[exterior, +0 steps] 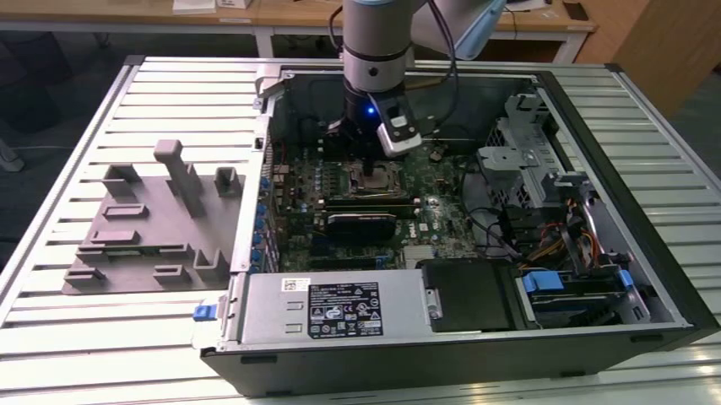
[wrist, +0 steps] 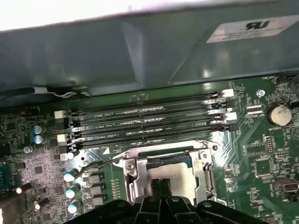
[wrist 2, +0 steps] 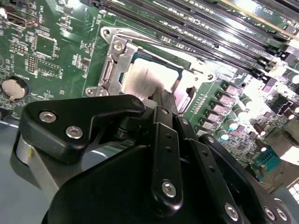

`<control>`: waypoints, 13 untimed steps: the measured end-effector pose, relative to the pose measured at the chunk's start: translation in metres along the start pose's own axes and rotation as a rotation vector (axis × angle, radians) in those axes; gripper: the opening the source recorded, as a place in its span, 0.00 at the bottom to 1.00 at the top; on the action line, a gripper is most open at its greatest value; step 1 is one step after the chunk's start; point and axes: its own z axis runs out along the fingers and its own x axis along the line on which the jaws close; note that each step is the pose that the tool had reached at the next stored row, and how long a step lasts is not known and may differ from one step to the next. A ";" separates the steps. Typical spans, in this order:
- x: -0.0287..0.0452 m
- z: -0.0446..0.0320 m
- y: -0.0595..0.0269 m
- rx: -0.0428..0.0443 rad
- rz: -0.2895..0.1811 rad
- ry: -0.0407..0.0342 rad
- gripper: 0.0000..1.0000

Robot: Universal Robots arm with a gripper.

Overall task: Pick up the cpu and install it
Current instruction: 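Close the cpu cover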

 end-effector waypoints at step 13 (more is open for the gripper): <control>0.0084 0.0038 -0.0015 -0.0001 -0.011 0.0003 0.11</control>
